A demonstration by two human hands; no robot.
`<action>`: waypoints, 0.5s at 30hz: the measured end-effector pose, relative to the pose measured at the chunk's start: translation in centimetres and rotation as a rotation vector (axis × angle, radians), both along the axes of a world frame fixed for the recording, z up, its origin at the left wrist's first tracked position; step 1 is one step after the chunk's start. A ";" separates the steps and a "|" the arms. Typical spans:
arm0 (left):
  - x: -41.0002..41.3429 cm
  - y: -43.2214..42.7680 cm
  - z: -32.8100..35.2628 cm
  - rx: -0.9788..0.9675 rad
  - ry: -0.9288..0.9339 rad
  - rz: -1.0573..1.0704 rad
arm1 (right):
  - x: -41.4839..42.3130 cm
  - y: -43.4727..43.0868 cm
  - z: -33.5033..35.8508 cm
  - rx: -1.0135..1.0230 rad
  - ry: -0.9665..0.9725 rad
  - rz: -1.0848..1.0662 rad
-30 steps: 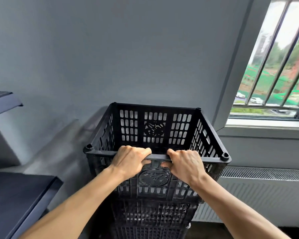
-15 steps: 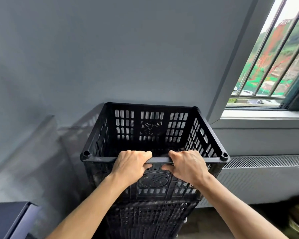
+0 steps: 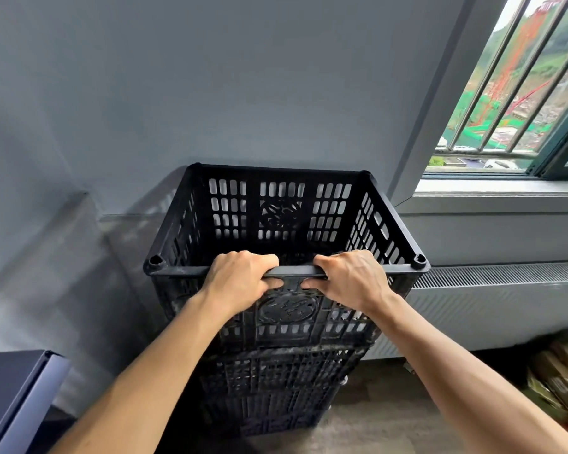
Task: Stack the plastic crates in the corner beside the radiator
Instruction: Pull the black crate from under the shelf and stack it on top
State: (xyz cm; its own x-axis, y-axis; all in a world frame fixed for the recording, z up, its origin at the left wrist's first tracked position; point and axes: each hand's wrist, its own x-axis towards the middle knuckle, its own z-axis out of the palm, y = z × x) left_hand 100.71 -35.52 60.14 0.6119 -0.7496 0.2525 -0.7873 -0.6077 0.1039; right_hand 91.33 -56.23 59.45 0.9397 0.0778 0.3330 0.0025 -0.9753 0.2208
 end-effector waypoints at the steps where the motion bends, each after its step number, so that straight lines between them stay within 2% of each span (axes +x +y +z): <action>1: 0.3 0.6 0.3 0.037 0.023 0.025 | 0.0 -0.1 0.0 0.004 0.000 0.004; 5: 0.6 3.7 0.8 0.157 0.034 0.071 | -0.6 0.4 -0.3 0.023 0.014 0.046; 15: -1.2 5.2 0.3 0.138 -0.025 0.033 | -1.7 1.4 -0.3 0.032 -0.021 0.082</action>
